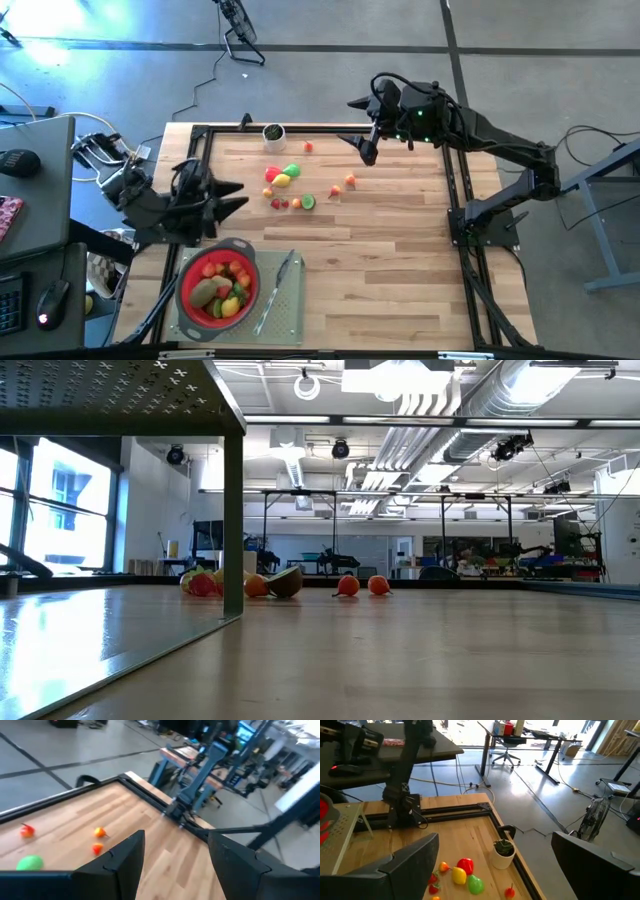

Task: Pick & Place Fruit
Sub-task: Put the pear into the red strainer bowl on the shelf

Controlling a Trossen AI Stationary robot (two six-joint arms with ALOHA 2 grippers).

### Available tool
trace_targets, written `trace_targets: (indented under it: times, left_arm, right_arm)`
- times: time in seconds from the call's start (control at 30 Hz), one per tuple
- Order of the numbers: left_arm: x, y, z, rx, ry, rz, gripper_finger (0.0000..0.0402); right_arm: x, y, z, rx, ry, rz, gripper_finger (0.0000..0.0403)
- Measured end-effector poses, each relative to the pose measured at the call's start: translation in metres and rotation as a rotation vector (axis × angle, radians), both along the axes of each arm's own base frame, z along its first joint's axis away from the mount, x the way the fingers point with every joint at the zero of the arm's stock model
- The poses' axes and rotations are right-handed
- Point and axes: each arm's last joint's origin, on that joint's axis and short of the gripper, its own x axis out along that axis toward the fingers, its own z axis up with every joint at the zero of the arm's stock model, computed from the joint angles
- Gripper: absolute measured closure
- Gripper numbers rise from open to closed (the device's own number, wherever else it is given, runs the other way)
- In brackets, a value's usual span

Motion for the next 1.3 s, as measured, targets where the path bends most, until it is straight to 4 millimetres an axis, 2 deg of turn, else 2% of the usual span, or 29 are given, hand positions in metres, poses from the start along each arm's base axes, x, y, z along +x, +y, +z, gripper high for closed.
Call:
trace_targets:
  times: [0.23,0.43,0.63,0.8,0.97,1.3]
  left_arm:
    - [0.014,0.025,-0.001,0.059,0.054,0.100,0.0188]
    - [0.008,0.043,0.003,0.111,0.066,0.156,0.0188]
    - [0.008,0.052,0.003,0.157,0.092,0.211,0.0188]
    - [0.007,0.059,0.001,0.170,0.122,0.248,0.0188]
    - [0.008,0.061,-0.001,0.169,0.135,0.270,0.0188]
    - [0.007,0.061,-0.002,0.155,0.137,0.270,0.0188]
  right_arm:
    - [-0.002,-0.008,0.000,0.005,0.002,-0.030,0.0023]
    - [-0.007,-0.015,-0.008,0.053,0.072,-0.065,0.0023]
    - [-0.008,-0.025,-0.023,0.128,0.183,-0.111,0.0023]
    - [0.003,-0.034,-0.047,0.221,0.306,-0.116,0.0023]
    - [0.023,-0.045,-0.075,0.301,0.413,-0.147,0.0023]
    - [0.052,-0.077,-0.148,0.514,0.674,-0.232,0.0023]
